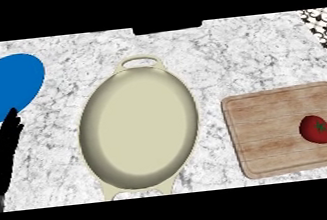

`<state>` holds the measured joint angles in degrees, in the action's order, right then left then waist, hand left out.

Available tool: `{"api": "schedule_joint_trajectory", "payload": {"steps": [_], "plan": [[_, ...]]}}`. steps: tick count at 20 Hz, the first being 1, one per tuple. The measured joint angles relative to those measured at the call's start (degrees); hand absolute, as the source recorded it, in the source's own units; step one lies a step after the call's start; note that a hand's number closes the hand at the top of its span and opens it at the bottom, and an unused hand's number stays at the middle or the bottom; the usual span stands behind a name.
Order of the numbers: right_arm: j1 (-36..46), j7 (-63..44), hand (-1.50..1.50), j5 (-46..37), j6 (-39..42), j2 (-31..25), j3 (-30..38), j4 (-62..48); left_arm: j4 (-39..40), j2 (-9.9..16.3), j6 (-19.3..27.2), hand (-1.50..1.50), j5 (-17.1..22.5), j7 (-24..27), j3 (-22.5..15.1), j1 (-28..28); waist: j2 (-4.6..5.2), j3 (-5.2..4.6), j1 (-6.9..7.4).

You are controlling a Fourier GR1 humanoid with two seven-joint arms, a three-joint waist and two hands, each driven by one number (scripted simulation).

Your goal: Pick the tomato from the cutting board and place it in the pot

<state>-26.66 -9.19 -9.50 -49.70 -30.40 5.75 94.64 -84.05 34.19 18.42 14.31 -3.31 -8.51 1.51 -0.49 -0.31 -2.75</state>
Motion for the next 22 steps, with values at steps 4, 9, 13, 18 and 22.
{"api": "schedule_joint_trajectory", "payload": {"steps": [4,9,13,18,22], "plan": [[-7.59,-10.20,-1.50,-4.10,2.39,-2.84,-1.41,10.91,-1.58,-0.20,-0.23,0.00,-1.02,-0.79,-0.52,0.00,0.33,0.05,1.30],[-7.39,-26.72,-1.50,-5.75,11.21,-10.33,-0.42,19.27,-1.72,-1.19,-0.75,0.00,-2.17,-0.25,-1.20,-0.43,0.65,0.07,2.74],[-3.59,-37.43,-1.50,-2.09,21.29,-17.06,-0.23,20.56,-1.62,-1.60,-1.66,0.00,-2.18,-0.22,-1.35,-0.92,0.86,0.09,3.85],[2.14,-45.95,-1.50,5.52,32.73,-22.42,-2.55,18.20,-2.04,-2.07,-1.85,0.00,-3.00,-1.16,-1.93,-1.90,0.98,0.21,4.64],[9.80,-50.25,-1.50,12.03,39.50,-24.45,-4.19,14.44,-2.86,-2.64,-1.52,0.00,-3.96,-1.43,-2.17,-1.07,0.92,0.27,4.86]]}}
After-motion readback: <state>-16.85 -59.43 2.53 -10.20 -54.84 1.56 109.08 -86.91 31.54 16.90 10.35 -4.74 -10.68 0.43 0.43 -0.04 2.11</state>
